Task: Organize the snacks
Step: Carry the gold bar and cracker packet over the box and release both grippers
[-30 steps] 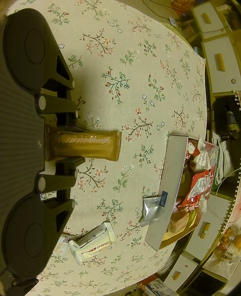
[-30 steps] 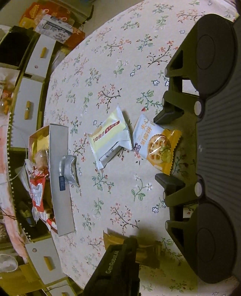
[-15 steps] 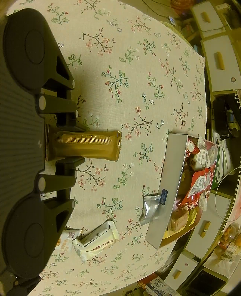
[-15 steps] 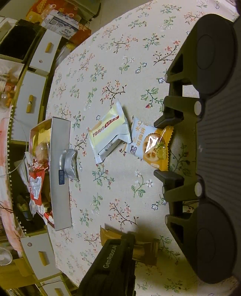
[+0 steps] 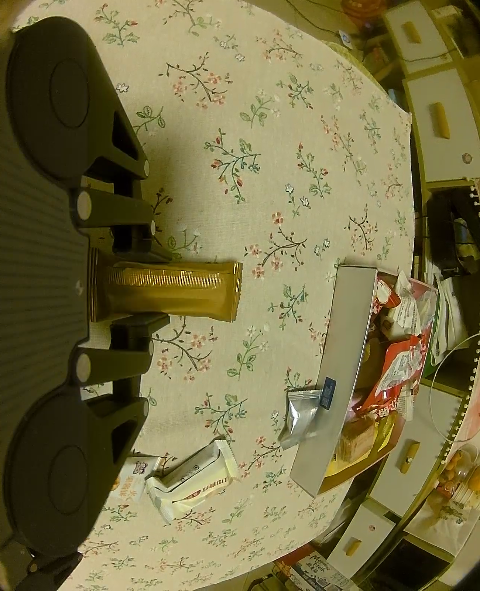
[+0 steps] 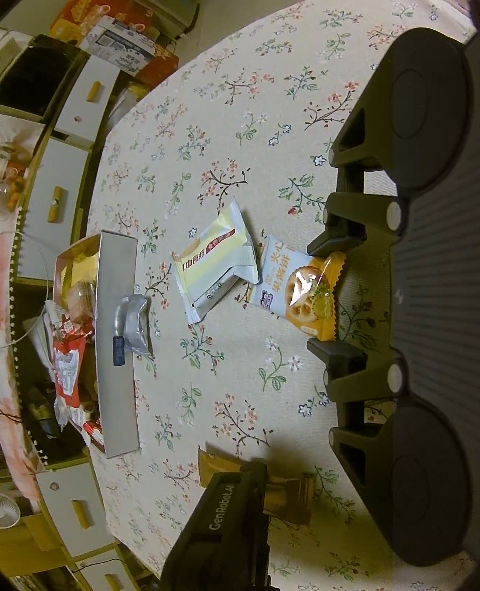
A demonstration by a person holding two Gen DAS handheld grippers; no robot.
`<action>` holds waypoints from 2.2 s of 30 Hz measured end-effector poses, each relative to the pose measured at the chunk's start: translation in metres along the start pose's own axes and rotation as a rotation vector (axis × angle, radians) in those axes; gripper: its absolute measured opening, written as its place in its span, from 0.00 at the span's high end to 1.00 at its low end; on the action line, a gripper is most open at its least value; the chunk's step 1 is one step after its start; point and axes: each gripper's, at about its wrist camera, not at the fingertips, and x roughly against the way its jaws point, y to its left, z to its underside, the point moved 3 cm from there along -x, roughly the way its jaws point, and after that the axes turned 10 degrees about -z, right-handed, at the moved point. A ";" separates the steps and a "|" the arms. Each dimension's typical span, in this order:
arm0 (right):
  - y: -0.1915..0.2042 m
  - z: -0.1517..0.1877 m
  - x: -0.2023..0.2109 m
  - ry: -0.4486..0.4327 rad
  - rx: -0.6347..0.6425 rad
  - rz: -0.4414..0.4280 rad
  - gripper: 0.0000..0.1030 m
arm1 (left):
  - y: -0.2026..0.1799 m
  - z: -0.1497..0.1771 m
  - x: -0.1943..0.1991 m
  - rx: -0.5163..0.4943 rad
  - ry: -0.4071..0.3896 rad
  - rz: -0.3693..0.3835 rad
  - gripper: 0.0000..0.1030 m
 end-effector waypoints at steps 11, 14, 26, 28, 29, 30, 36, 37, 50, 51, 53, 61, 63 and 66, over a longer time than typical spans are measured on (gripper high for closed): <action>0.002 -0.007 0.008 -0.024 0.006 -0.018 0.58 | -0.001 -0.002 0.010 0.002 -0.030 0.023 0.68; 0.003 -0.010 0.013 -0.045 0.018 -0.020 0.58 | -0.001 -0.004 0.015 0.003 -0.040 0.040 0.68; 0.008 -0.034 0.036 -0.111 0.036 -0.084 0.58 | -0.003 -0.011 0.041 -0.012 -0.104 0.095 0.68; 0.006 -0.037 0.039 -0.107 0.026 -0.097 0.58 | -0.003 -0.014 0.045 -0.015 -0.114 0.103 0.68; 0.004 -0.040 0.040 -0.110 0.021 -0.103 0.58 | -0.003 -0.016 0.047 -0.016 -0.120 0.106 0.68; 0.003 -0.042 0.042 -0.119 0.021 -0.104 0.58 | -0.003 -0.019 0.049 -0.021 -0.130 0.105 0.68; -0.001 -0.058 0.041 -0.156 0.027 -0.097 0.58 | -0.008 -0.033 0.049 -0.026 -0.142 0.117 0.68; -0.002 -0.061 0.041 -0.164 0.027 -0.095 0.58 | -0.011 -0.035 0.048 -0.027 -0.140 0.123 0.68; -0.010 -0.098 0.025 -0.211 0.027 -0.093 0.58 | -0.025 -0.071 0.039 0.010 -0.120 0.201 0.68; -0.010 -0.102 0.024 -0.217 0.025 -0.095 0.58 | -0.025 -0.076 0.039 0.010 -0.128 0.200 0.68; -0.012 -0.112 0.022 -0.237 0.023 -0.094 0.58 | -0.025 -0.086 0.038 0.016 -0.141 0.202 0.68; -0.023 -0.148 0.005 -0.319 0.033 -0.105 0.58 | -0.024 -0.124 0.026 0.037 -0.169 0.207 0.68; -0.031 -0.159 -0.001 -0.325 0.014 -0.133 0.58 | -0.026 -0.134 0.020 0.033 -0.176 0.206 0.68; -0.044 -0.176 -0.015 -0.322 -0.012 -0.204 0.58 | -0.032 -0.143 0.009 0.030 -0.180 0.207 0.68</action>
